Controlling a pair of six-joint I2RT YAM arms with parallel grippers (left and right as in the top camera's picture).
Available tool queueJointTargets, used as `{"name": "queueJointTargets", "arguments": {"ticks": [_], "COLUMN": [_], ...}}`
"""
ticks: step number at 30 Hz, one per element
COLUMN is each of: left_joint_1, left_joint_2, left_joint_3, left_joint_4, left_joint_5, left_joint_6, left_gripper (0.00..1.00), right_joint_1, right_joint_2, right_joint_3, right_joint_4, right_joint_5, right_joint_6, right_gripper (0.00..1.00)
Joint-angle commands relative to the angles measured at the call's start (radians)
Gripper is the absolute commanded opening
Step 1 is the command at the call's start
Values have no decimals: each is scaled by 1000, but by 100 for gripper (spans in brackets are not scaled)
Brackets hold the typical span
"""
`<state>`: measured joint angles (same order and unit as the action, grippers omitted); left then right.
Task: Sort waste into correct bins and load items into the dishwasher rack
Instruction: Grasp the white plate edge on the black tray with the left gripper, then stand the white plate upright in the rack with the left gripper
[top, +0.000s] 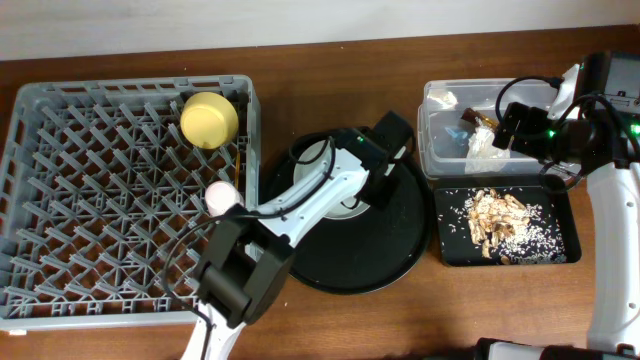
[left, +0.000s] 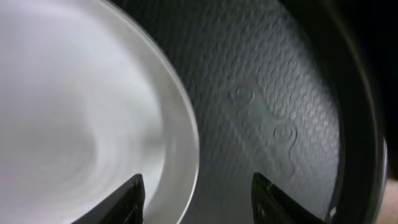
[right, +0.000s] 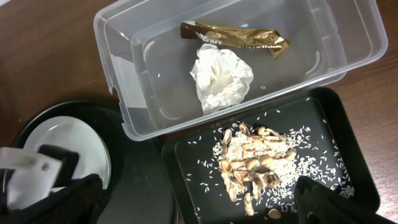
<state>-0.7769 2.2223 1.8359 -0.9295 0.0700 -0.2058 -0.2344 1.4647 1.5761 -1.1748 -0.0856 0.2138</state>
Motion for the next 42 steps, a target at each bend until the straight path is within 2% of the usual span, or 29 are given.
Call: {"name": "queueJointTargets", "arguments": {"ticks": [1, 2, 4, 5, 6, 7, 12, 17, 19, 20, 22, 23, 25, 27, 30, 33, 42], "left_joint_1": [-37, -40, -40, -40, -40, -40, -39, -36, 13, 42, 189, 297, 480, 633, 774, 830, 906], "left_joint_2": [88, 103, 124, 134, 134, 134, 51, -294, -456, -499, -602, -631, -628, -599, -541, -462, -225], "left_joint_3": [-3, -3, -3, -3, -3, -3, 0, 2, 2, 2, 2, 2, 2, 1, -3, -3, -3], "left_joint_4": [37, 47, 56, 54, 51, 50, 47, 21, -16, -29, -46, -47, -39, -38, -38, -52, -53], "left_joint_5": [-8, -15, -44, -85, -109, -122, -119, -168, -145, -109, 104, 306, 669, 917, 1096, 1115, 1112], "left_joint_6": [-13, -13, -13, -13, -13, -13, -13, -12, -12, -12, -8, -1, 39, 118, 118, 155, 159], "left_gripper": [54, 53, 41, 13, 3, 0, 0, 0, 0, 0, 0, 0, 0, 0, 0, 0, 0], "right_joint_1": [-2, -2, -2, -2, -2, -2, -2, -2, -2, -2, -2, -2, -2, -2, -2, -2, -2], "right_joint_2": [-1, -1, -1, -1, -1, -1, -1, -1, -1, -1, -1, -1, -1, -1, -1, -1, -1], "right_joint_3": [0, 0, 0, 0, 0, 0, 0, 0, 0, 0, 0, 0, 0, 0, 0, 0, 0], "right_joint_4": [0, 0, 0, 0, 0, 1, 0, 0, 0, 0, 0, 0, 0, 0, 0, 0, 0], "right_joint_5": [16, 16, 16, 16, 16, 16, 16, 16, 16, 16, 16, 16, 16, 16, 16, 16, 16], "right_joint_6": [8, 8, 8, 8, 8, 8, 8, 8, 8, 8, 8, 8, 8, 8, 8, 8, 8], "right_gripper": [99, 99, 99, 99, 99, 98, 99, 99, 99, 99, 99, 99, 99, 99, 99, 98, 98]}}
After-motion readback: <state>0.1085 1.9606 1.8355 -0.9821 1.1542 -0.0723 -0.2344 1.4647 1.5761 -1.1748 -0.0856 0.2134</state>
